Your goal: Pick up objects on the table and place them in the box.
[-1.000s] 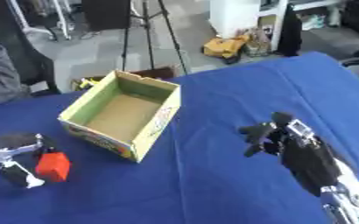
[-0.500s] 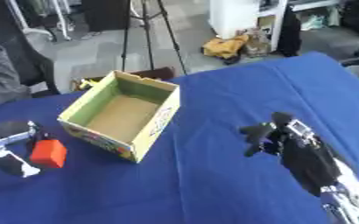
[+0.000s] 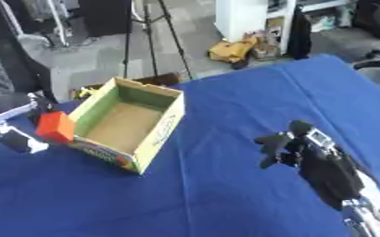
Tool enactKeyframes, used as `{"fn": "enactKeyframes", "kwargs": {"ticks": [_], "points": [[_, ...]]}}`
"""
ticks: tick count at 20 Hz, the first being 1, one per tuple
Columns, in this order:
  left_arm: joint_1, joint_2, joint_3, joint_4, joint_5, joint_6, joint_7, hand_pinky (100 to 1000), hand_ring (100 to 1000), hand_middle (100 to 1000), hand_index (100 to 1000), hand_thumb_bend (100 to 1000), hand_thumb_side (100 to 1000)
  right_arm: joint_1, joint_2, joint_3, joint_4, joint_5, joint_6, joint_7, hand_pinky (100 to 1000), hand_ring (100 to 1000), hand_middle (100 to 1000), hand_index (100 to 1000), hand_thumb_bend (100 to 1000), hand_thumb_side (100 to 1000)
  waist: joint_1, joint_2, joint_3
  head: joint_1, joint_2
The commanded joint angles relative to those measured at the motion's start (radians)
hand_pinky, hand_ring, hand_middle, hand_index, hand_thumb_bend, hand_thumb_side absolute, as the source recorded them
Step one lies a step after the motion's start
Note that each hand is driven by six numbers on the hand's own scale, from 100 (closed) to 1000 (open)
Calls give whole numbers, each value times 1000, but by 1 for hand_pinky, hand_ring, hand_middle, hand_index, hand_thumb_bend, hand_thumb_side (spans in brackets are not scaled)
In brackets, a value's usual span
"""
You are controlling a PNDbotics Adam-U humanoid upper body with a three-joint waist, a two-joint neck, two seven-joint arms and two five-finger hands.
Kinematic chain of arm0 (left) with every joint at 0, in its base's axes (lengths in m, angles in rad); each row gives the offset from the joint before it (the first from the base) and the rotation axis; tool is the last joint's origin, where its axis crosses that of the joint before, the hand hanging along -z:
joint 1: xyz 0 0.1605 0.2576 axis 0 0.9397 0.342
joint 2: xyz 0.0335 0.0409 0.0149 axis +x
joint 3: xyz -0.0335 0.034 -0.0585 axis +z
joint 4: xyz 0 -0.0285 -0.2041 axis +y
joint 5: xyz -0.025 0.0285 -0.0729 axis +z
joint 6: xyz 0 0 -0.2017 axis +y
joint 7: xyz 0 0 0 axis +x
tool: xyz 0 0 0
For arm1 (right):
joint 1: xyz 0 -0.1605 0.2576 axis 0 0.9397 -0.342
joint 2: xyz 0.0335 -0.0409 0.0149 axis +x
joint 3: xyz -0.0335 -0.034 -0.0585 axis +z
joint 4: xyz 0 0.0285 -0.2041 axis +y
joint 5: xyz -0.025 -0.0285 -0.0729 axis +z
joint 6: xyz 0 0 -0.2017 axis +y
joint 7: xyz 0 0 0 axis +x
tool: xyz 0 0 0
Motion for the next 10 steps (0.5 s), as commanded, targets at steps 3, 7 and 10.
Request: {"fn": "enactKeyframes", "kwargs": {"ticks": [3,7,10], "points": [[-51,-43,43,54,-81,21,72,589,491,477,621,100,148,-26,-29,11,-17,9,1,18,596,852,551,538,100,985,7,-1,-28,25,-20],[-60,-86,63,99,-150,42,129,593,501,487,634,100,148,-37,-30,19,-18,19,3,28,596,853,551,537,100,991,18,10,-56,37,-28],[-64,-109,71,126,-188,52,162,609,518,524,690,100,119,-41,-29,21,-17,25,4,31,596,853,551,537,100,994,24,15,-68,39,-31]]}}
